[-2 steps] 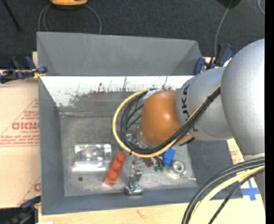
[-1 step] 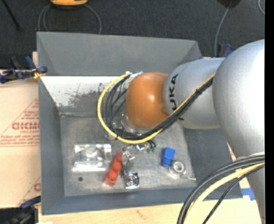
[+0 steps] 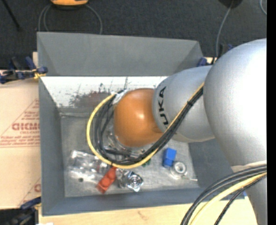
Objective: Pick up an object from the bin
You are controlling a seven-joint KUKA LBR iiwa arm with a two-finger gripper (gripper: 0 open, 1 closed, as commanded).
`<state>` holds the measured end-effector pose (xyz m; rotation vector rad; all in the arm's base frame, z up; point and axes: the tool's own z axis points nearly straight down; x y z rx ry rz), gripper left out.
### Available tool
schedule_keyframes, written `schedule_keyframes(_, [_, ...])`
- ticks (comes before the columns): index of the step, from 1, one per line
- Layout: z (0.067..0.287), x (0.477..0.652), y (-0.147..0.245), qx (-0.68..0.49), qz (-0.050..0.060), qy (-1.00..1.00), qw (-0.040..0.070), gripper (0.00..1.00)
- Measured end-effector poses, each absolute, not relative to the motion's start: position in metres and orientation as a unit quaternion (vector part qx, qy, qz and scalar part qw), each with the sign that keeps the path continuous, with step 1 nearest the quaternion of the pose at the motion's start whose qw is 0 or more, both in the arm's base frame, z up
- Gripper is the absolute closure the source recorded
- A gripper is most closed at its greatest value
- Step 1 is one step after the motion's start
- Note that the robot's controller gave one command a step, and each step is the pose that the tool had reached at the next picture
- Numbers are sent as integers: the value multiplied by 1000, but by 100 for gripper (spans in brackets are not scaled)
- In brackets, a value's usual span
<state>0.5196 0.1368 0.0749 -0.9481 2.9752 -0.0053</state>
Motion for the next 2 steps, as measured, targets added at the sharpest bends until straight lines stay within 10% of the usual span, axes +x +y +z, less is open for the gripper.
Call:
schedule_keyframes(1, [76, 520, 138, -302, 0, 953, 11, 100])
schedule_keyframes(2, [267, 519, 127, -415, -1, 910, 6, 100])
